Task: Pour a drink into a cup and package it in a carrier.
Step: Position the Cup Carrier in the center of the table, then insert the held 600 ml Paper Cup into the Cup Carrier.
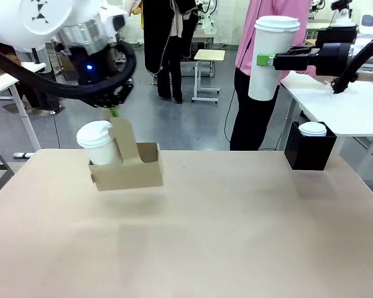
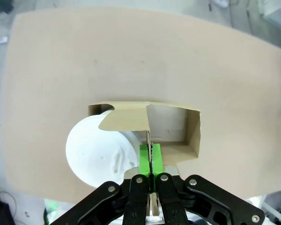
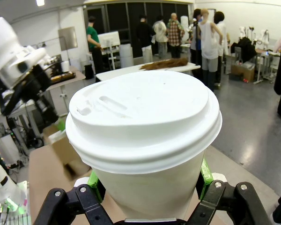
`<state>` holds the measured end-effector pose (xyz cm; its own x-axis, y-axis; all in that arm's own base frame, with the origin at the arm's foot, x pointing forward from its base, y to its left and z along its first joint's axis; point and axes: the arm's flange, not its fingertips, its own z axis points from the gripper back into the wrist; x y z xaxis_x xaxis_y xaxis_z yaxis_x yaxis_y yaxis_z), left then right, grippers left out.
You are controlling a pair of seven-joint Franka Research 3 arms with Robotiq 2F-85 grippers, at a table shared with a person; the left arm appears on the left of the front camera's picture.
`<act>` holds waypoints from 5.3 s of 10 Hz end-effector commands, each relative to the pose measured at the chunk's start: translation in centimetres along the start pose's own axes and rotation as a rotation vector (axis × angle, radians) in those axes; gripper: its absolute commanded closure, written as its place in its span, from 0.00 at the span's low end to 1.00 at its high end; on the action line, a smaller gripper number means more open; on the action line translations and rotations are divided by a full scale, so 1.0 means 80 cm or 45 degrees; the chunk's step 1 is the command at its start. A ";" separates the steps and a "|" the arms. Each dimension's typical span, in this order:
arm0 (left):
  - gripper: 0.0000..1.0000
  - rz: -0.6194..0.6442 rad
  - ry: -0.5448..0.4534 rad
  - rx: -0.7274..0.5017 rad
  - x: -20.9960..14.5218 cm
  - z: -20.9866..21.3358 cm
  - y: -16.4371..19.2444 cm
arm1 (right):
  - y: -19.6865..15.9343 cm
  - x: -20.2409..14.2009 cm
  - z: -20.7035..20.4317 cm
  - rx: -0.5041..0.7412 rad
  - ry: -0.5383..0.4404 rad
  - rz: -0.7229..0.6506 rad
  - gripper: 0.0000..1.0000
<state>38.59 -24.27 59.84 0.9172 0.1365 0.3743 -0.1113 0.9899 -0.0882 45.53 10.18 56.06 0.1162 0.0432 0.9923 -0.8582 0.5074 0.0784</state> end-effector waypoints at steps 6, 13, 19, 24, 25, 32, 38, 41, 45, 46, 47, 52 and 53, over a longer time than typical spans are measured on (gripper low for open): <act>0.98 -0.043 0.031 0.041 -0.080 -0.059 -0.146 | 0.001 0.005 -0.001 0.005 -0.012 0.002 0.13; 0.98 -0.055 0.003 0.143 -0.115 -0.118 -0.204 | 0.001 0.005 -0.001 0.005 -0.012 0.002 0.13; 0.98 -0.088 0.025 0.116 -0.119 -0.118 -0.196 | 0.001 0.005 -0.001 0.005 -0.012 0.002 0.13; 0.00 -0.208 0.090 -0.051 -0.102 -0.072 -0.147 | -0.014 -0.006 -0.010 0.082 0.032 0.014 0.13; 0.00 -0.278 0.072 -0.079 -0.096 -0.043 -0.131 | -0.025 -0.015 -0.016 0.134 0.054 0.011 0.13; 0.00 -0.992 0.102 -0.277 -0.036 -0.009 0.069 | 0.011 -0.151 -0.047 0.701 0.018 0.072 0.13; 0.00 -1.029 0.091 -0.238 -0.024 -0.021 0.087 | 0.016 -0.171 -0.053 0.678 0.048 0.065 0.13; 0.00 -1.075 0.030 -0.358 -0.020 -0.049 0.126 | 0.020 -0.188 -0.080 0.945 -0.033 -0.053 0.13; 0.00 -1.212 -0.074 -0.491 -0.030 -0.093 0.203 | 0.049 -0.228 -0.125 1.036 -0.008 -0.065 0.13; 0.00 -1.252 -0.119 -0.507 -0.032 -0.103 0.212 | 0.052 -0.236 -0.132 1.021 0.002 -0.050 0.13; 0.00 -1.267 -0.134 -0.537 -0.033 -0.115 0.218 | 0.053 -0.246 -0.137 1.025 0.017 -0.047 0.13; 0.06 -1.248 -0.100 -0.489 -0.032 -0.111 0.220 | 0.056 -0.293 -0.147 1.041 0.033 -0.006 0.13; 0.06 -1.248 -0.100 -0.489 -0.032 -0.111 0.220 | 0.058 -0.301 -0.150 1.044 0.031 -0.015 0.13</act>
<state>37.63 -7.73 48.96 0.5137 -0.6897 0.5103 0.8055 0.5926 -0.0100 44.49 21.31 31.85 0.1562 0.0681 0.9854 -0.9499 -0.2630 0.1688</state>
